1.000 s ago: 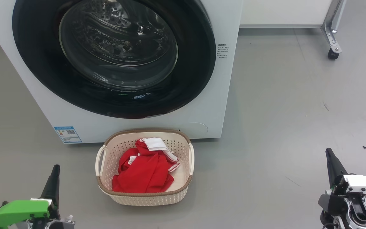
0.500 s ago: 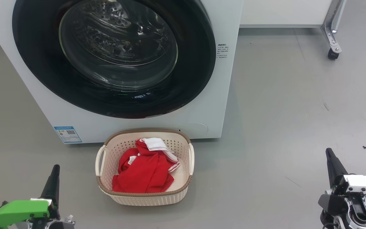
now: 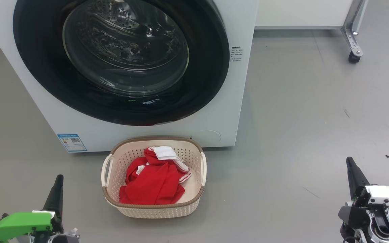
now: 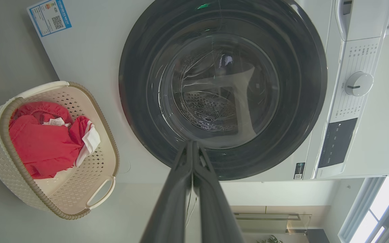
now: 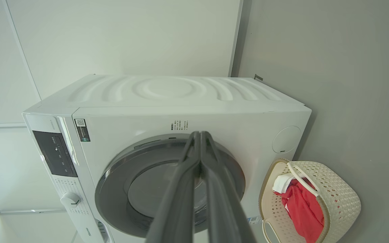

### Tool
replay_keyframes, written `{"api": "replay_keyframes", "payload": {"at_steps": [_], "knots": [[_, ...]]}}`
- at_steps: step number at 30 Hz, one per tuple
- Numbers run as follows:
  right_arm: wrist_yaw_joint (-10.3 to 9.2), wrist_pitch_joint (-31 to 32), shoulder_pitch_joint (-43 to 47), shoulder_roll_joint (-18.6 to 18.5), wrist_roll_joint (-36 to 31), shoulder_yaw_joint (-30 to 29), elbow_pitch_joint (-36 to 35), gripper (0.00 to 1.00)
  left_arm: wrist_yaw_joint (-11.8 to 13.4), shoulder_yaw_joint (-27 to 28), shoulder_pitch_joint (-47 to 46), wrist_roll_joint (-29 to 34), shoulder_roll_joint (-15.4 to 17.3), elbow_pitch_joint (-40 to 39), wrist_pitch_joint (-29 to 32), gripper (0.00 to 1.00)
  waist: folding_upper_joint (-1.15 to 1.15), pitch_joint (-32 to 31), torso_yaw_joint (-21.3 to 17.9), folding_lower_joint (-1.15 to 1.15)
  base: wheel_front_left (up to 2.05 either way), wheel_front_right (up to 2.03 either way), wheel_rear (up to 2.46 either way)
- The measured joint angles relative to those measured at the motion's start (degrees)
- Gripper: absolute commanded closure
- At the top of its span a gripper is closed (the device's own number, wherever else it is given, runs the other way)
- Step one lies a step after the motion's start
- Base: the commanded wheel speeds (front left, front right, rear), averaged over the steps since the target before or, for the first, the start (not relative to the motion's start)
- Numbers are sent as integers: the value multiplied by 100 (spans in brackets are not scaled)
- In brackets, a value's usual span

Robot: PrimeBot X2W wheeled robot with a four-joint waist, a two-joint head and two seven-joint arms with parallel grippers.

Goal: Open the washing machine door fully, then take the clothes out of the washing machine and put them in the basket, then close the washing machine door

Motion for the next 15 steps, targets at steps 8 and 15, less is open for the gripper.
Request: {"api": "replay_keyframes", "payload": {"at_steps": [8,15], "knots": [[0,1,0,1,0,-2,-2,100,0,3,0,0,-2,-1,0,100,0,0,0,0,0,0,0],[0,1,0,2,0,-4,-3,100,0,4,0,0,-3,-2,0,100,0,0,0,0,0,0,0]]}}
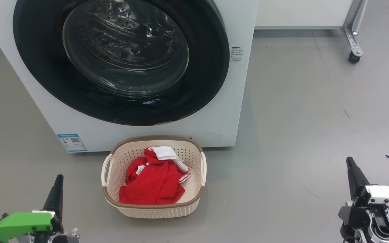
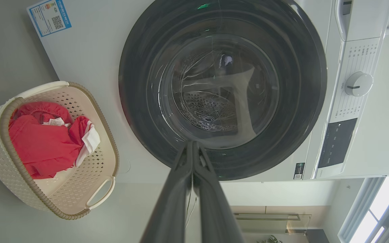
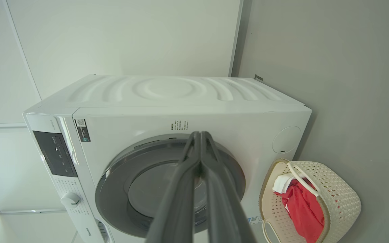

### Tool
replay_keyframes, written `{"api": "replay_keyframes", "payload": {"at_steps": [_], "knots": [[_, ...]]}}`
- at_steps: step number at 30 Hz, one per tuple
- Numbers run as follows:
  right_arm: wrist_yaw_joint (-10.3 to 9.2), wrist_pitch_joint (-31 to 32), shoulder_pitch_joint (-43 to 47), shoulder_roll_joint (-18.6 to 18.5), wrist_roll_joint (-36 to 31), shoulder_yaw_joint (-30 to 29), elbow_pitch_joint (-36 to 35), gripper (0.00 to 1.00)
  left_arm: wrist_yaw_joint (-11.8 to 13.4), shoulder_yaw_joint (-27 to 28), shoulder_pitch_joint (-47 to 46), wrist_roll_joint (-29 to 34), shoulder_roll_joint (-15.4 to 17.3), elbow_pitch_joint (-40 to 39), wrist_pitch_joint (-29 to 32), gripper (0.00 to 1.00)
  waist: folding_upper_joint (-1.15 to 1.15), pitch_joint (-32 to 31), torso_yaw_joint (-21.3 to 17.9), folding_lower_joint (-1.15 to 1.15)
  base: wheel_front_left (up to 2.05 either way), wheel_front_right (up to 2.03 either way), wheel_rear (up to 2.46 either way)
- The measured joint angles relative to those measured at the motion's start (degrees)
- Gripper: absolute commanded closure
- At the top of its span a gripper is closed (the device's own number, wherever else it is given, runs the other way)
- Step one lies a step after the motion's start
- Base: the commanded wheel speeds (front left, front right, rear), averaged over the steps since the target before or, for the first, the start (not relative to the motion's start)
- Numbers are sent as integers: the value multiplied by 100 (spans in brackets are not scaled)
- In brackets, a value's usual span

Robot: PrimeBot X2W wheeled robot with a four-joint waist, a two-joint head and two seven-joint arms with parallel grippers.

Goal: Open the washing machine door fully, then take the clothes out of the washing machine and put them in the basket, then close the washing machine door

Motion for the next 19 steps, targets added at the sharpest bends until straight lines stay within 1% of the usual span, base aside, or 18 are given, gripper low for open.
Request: {"api": "replay_keyframes", "payload": {"at_steps": [19], "knots": [[0,0,0,4,-9,-5,-1,100,0,5,0,5,-2,-1,1,100,0,0,0,0,0,0,0]]}}
